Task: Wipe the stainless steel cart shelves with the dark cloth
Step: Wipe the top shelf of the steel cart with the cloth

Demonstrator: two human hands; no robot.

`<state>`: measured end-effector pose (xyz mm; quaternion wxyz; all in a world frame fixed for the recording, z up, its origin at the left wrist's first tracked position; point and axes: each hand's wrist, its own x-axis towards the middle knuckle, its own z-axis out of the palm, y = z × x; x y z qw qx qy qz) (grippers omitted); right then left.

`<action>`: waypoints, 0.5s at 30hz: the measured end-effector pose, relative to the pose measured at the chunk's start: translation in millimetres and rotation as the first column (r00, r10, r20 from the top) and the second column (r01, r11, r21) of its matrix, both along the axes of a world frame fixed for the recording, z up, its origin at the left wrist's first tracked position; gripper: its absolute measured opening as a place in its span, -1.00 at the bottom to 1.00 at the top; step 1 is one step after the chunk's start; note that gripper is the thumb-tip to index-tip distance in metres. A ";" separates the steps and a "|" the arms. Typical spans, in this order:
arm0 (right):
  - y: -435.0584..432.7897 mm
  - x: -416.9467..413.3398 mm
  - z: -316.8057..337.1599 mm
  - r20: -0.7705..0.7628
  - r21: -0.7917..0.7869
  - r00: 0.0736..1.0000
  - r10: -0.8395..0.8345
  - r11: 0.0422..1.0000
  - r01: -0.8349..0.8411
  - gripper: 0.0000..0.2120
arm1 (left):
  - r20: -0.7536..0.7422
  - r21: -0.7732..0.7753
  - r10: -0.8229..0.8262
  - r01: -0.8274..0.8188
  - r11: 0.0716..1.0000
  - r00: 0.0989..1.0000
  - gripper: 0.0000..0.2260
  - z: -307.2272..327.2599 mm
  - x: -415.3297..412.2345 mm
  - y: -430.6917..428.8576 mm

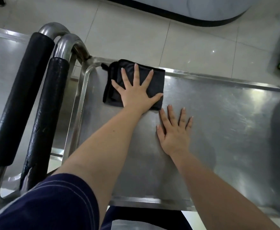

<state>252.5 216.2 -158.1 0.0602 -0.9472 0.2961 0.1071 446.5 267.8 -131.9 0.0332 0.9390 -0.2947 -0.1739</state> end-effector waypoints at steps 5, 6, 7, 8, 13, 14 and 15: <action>-7.2 -0.7 11.8 -0.024 0.082 1.000 0.004 0.997 -0.002 -0.38 | 0.012 0.002 0.005 -0.005 1.000 1.000 -0.22 -3.0 8.0 21.9; -13.9 -5.0 13.5 -0.025 0.091 1.000 -0.006 0.996 0.008 -0.36 | 0.013 0.005 0.021 -0.021 1.000 1.000 -0.22 -2.8 12.1 31.7; -22.5 -12.3 15.0 -0.027 0.089 0.999 -0.040 0.995 0.042 -0.34 | 0.017 0.010 0.047 -0.048 0.999 0.999 -0.22 -2.0 16.7 42.8; -32.6 -21.8 15.7 -0.033 0.080 0.996 -0.088 0.993 0.090 -0.33 | 0.021 0.017 0.082 -0.083 0.996 0.996 -0.22 -1.2 21.7 54.1; -46.8 -51.7 9.2 0.002 0.044 0.994 -0.109 0.993 0.109 -0.38 | 0.052 0.080 0.200 -0.204 0.976 0.978 -0.21 1.3 34.4 78.1; -45.1 -50.9 6.9 0.019 0.046 0.994 -0.106 0.993 0.105 -0.39 | 0.054 0.084 0.211 -0.215 0.973 0.976 -0.20 1.5 31.5 72.3; -44.1 -50.0 5.2 0.034 0.046 0.994 -0.105 0.994 0.103 -0.39 | 0.052 0.082 0.217 -0.221 0.972 0.975 -0.20 1.3 26.9 63.5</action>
